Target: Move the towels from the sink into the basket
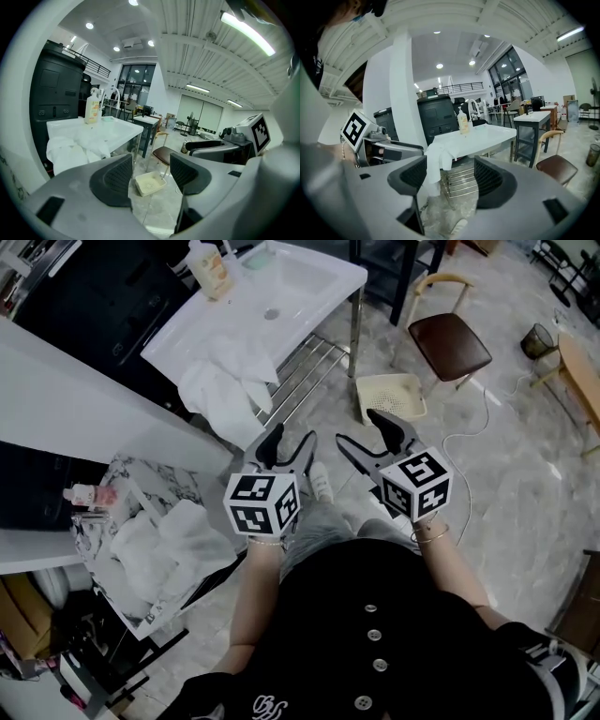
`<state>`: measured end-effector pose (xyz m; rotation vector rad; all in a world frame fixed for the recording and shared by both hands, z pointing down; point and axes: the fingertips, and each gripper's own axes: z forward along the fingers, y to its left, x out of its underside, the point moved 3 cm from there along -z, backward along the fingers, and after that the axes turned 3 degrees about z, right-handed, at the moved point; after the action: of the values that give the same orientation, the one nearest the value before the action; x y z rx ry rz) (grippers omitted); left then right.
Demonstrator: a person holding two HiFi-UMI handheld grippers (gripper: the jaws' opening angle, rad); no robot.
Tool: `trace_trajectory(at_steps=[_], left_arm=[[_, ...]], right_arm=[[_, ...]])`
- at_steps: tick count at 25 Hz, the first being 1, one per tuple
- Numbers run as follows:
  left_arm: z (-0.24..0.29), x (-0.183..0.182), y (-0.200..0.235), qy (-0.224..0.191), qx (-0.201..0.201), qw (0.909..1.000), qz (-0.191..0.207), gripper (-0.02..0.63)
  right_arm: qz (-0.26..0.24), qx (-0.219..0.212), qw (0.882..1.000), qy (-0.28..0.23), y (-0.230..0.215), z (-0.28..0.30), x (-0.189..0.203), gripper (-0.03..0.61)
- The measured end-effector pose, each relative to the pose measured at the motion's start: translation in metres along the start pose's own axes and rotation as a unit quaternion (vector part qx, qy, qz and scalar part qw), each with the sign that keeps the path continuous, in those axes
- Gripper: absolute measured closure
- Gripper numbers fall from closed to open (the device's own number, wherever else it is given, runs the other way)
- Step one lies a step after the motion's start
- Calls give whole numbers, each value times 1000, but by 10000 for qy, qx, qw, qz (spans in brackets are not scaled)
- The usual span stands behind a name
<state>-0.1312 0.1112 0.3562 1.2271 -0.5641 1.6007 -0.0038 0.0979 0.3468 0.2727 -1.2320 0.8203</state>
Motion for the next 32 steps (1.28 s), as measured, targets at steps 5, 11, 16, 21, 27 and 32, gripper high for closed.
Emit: trace_trajectory(at_steps=[5, 11, 16, 21, 27, 32], left_arm=[[15, -6, 27, 19, -232, 9994, 258, 382], [30, -26, 90, 46, -694, 9967, 428, 382], [44, -42, 134, 79, -853, 9959, 306, 382], [58, -54, 173, 99, -940, 9953, 203, 382], [64, -65, 222, 53, -1113, 9937, 102, 382], [68, -68, 250, 106, -1178, 9930, 57, 382]], right_arm=[[-10, 2, 10000, 94, -13, 27, -5, 280], [-154, -129, 9996, 217, -24, 77, -25, 280], [-267, -220, 9992, 221, -32, 119, -52, 279], [-375, -341, 9983, 287, -36, 161, -71, 279], [-515, -549, 9964, 389, -36, 213, -89, 280], [-608, -702, 9946, 462, -29, 248, -97, 280]])
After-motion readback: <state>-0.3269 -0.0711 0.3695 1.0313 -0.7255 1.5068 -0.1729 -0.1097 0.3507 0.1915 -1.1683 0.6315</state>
